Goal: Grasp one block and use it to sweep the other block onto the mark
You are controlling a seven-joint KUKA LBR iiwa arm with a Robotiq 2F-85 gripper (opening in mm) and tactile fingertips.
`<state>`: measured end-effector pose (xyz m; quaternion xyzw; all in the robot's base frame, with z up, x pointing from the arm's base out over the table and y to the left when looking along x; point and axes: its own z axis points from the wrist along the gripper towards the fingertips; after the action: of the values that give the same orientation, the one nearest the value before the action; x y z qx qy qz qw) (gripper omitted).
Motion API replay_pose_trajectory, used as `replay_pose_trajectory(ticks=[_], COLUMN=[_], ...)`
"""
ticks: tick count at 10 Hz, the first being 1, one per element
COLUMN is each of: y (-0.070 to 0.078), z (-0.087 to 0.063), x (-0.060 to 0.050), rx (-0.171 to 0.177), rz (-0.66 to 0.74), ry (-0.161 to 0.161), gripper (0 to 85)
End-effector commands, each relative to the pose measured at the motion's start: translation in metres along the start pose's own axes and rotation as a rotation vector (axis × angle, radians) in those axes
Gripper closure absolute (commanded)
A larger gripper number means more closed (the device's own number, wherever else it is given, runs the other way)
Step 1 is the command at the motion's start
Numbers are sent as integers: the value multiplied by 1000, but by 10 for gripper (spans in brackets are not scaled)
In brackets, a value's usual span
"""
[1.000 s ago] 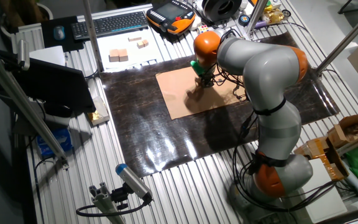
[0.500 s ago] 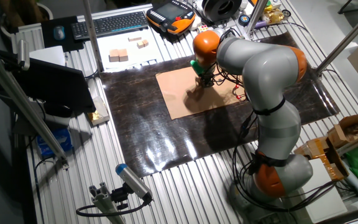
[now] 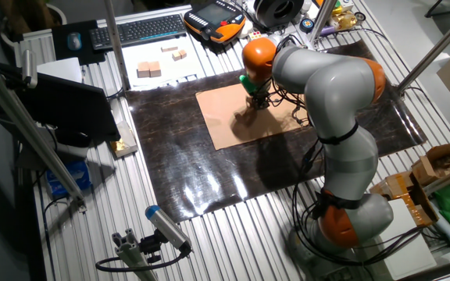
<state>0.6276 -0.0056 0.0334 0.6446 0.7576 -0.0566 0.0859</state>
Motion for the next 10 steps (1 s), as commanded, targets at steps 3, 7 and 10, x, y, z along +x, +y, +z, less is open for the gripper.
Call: replay_pose_trajectory(ticks=[3,7,10], y=[0,0,-1], z=[1,2,3], x=[-2,-6,-11], rx=[2,3,3], rz=[5,8,10], ry=[5,7,7], gripper=[843,843,843])
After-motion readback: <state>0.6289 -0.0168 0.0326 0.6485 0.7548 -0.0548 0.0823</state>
